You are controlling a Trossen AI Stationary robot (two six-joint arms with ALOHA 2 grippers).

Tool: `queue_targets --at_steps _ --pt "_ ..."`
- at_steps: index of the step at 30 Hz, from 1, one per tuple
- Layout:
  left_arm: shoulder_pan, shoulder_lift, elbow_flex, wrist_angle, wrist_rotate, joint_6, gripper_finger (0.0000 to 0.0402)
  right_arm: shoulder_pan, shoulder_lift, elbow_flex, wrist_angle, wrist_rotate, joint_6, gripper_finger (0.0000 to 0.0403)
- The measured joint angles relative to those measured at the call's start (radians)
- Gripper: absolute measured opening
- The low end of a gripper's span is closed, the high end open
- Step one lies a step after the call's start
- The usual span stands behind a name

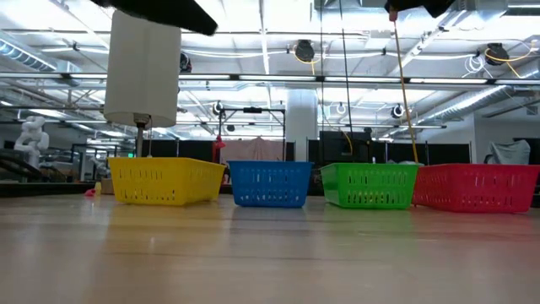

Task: Sort crayons
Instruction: Put the orange crayon into the red bin

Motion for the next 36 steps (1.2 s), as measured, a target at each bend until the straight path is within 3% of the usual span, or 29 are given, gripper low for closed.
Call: queue_targets --at_steps 11,17,25,36 --pt "0.137 0.000 0.000 0.016 0.023 -0.006 0.0002 0.000 -0.020 0.000 -0.158 -0.001 0.024 0.0006" --pt "0.152 0.000 0.000 0.067 0.048 -0.006 0.0002 0.000 -0.020 0.000 -0.268 -0.005 0.076 0.0006" --pt "0.151 0.000 0.000 0.087 0.050 0.022 0.0002 0.000 -0.020 0.000 -0.271 -0.030 -0.015 0.0006" --pt "0.151 0.000 0.000 0.092 0.081 -0.003 0.0002 -0.008 -0.020 0.000 -0.348 -0.028 0.386 0.0006"
